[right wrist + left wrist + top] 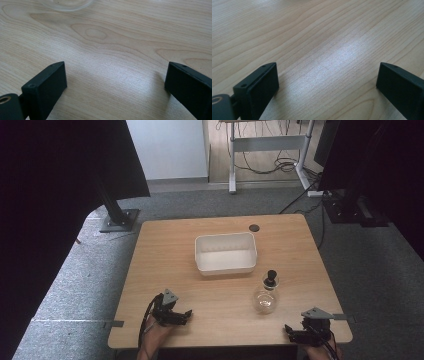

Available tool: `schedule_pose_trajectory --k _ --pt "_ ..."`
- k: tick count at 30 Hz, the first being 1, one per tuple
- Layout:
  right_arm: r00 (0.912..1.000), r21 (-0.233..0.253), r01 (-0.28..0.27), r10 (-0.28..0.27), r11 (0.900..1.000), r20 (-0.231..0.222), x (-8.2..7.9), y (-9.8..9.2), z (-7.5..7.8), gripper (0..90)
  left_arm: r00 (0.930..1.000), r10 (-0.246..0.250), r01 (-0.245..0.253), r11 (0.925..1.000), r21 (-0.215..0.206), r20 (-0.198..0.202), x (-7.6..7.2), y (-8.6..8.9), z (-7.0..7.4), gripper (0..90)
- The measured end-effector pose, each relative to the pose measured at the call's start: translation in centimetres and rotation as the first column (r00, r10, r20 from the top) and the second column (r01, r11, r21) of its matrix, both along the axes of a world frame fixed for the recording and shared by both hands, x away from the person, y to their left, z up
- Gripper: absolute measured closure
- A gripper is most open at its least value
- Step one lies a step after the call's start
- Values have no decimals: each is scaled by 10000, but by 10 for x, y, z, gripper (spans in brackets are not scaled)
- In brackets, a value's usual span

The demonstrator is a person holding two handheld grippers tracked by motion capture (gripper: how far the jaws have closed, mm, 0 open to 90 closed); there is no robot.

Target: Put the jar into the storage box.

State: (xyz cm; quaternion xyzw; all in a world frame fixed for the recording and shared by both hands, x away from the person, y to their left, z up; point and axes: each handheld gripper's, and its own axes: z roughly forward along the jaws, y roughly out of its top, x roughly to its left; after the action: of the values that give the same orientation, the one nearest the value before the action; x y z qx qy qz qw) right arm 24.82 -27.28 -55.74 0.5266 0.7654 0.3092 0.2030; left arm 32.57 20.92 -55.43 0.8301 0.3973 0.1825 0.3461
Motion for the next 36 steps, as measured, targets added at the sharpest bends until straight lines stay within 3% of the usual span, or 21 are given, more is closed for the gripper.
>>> schedule_pose_trajectory --k 14,22,36 --pt "9999 -23 -121 121 9999 -63 0 0 1 32 9999 112 -113 9999 -91 -75 0 0 0 33" --pt "9995 -93 -257 255 9996 -204 -1 0 3 77 9997 221 -222 9997 -105 -75 0 0 0 30" --pt "9987 332 -506 507 9982 -7 2 5 16 53 9996 261 -262 9996 -101 -80 0 0 0 28"
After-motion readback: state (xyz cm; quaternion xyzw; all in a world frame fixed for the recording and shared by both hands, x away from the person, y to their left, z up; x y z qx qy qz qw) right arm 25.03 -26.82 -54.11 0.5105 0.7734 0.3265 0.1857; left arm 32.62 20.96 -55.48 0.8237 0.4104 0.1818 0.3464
